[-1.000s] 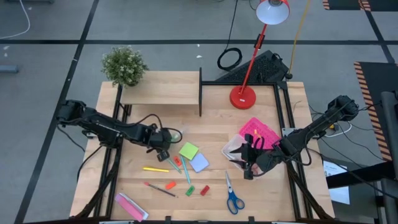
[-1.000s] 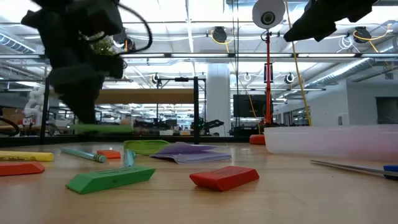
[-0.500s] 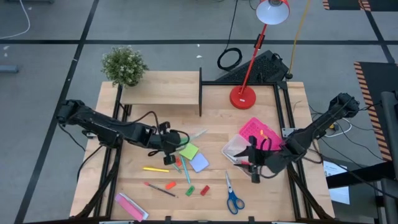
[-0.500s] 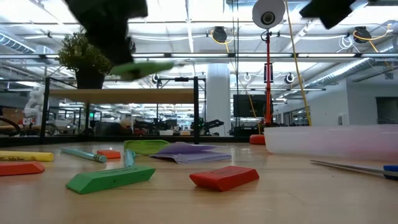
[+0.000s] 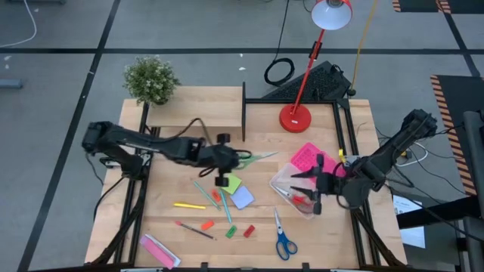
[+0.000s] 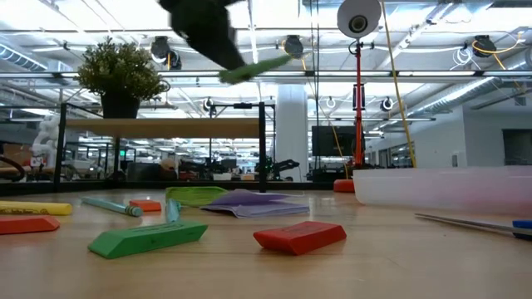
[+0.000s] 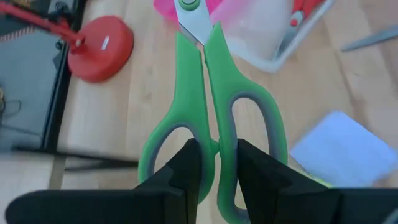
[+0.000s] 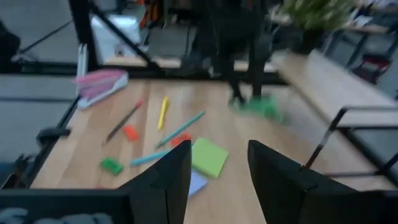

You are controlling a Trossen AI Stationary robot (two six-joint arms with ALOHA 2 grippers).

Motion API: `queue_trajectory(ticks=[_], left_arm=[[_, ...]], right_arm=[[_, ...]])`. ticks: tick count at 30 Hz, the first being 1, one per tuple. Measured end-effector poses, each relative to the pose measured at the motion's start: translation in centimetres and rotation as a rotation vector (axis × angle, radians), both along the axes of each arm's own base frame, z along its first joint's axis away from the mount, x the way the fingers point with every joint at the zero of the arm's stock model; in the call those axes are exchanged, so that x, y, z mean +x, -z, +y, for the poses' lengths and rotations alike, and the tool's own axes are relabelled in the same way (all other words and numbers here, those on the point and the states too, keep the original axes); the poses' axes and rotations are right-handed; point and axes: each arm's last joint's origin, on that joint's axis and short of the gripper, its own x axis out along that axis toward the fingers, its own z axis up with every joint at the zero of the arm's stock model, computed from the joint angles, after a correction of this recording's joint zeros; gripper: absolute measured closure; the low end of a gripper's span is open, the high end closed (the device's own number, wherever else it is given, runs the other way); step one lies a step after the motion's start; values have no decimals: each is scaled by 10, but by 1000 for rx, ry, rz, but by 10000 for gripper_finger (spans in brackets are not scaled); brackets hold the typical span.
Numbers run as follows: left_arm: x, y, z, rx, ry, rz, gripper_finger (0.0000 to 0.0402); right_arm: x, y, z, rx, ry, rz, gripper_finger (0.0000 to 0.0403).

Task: Pack school essentials
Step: Put the green scissors into the pink supply box

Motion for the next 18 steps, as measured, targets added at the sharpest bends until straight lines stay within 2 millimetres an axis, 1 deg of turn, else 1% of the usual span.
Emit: queue_trajectory(ticks=[5,8,13,18], left_arm=[[40,8,13,41,92,43,309],[61,13,17,71,159,62,309],[93,22,16,89,262,53,309],[119,42,12,123,321,102,309]], right_arm=[[-7,-12,-4,-59,14,-37,250],[-10,-16,-7,-84,10,-47,250],[-14,-22,-14,-148,86,-75,250],[-18,-26,-17,-181,105,-88,250]])
